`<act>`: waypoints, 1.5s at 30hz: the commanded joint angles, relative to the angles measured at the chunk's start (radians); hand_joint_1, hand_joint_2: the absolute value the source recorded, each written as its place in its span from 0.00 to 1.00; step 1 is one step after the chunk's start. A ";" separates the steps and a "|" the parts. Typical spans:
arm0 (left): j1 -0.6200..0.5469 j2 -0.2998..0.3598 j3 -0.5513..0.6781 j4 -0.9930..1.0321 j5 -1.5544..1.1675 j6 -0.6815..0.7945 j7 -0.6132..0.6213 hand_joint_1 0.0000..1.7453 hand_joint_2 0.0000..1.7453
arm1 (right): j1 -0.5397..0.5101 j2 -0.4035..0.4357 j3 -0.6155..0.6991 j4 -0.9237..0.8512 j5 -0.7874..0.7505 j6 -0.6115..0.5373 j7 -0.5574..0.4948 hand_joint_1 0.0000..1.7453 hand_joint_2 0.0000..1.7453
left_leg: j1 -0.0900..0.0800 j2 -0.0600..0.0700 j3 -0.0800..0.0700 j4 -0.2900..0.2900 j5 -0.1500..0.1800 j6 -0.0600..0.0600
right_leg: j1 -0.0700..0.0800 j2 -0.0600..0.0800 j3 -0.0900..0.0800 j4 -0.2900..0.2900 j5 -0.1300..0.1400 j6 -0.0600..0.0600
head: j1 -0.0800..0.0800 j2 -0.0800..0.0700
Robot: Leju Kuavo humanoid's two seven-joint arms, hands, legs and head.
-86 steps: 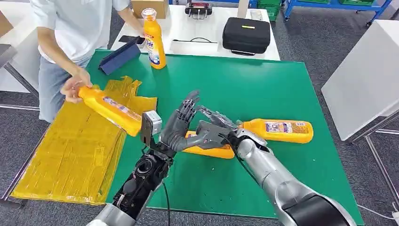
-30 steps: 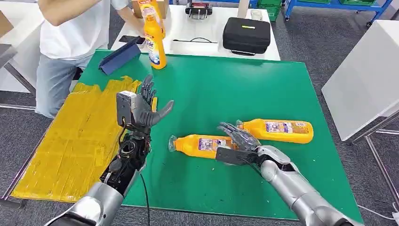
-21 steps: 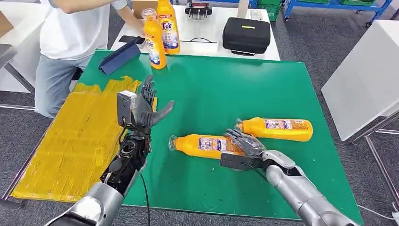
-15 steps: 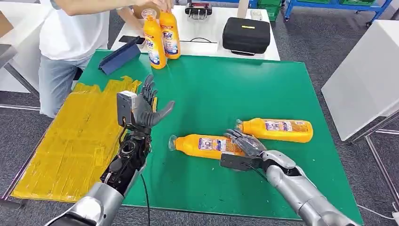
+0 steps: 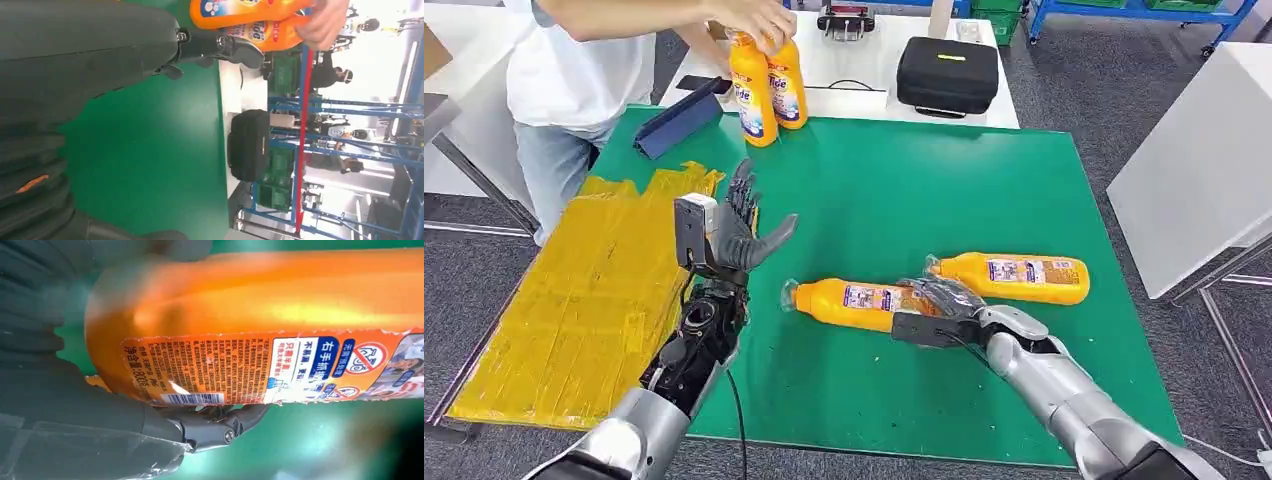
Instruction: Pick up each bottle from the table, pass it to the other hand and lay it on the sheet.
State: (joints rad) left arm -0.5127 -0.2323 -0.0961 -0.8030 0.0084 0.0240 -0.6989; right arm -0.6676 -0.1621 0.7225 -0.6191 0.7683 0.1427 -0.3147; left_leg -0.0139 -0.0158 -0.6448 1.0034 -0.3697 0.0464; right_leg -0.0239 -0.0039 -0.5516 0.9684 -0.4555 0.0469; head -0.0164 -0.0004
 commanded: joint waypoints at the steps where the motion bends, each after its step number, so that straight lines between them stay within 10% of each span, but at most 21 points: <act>1: -0.010 0.008 0.000 0.024 -0.006 -0.006 0.001 0.00 1.00 | -0.006 -0.014 0.046 0.056 -0.006 -0.002 -0.004 1.00 1.00 | 0.001 0.000 0.002 0.000 -0.001 -0.002 | 0.001 0.000 0.003 -0.001 -0.001 -0.002 | 0.000 0.000; 10: -0.001 0.006 0.001 0.010 -0.009 -0.008 0.001 0.00 1.00 | 0.006 -0.022 0.042 0.037 -0.007 -0.013 -0.005 1.00 1.00 | 0.002 0.000 0.004 0.000 -0.002 -0.004 | 0.002 0.000 0.006 -0.002 -0.002 -0.003 | 0.000 0.000; 18: 0.019 0.001 0.059 -0.014 -0.019 0.034 0.001 0.00 1.00 | 0.167 0.043 -0.160 -0.218 -0.035 -0.301 -0.023 1.00 1.00 | 0.002 0.002 0.004 0.000 -0.003 -0.004 | 0.002 0.002 0.005 -0.002 -0.001 -0.003 | 0.000 0.000; 45: -0.067 -0.012 0.159 0.103 0.124 0.085 0.052 0.00 1.00 | 0.318 0.176 -0.388 -0.572 -0.059 -0.449 -0.106 1.00 1.00 | 0.001 0.001 -0.001 0.000 -0.002 -0.003 | 0.001 0.001 -0.001 0.000 -0.001 -0.002 | 0.000 0.000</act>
State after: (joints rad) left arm -0.5141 -0.2354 -0.0282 -0.8091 0.0450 0.1007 -0.6920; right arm -0.3704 -0.0618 0.4109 -1.0841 0.7015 -0.2678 -0.4036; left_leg -0.0141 -0.0168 -0.6480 1.0032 -0.3697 0.0464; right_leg -0.0239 -0.0045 -0.5542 0.9685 -0.4554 0.0471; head -0.0164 -0.0004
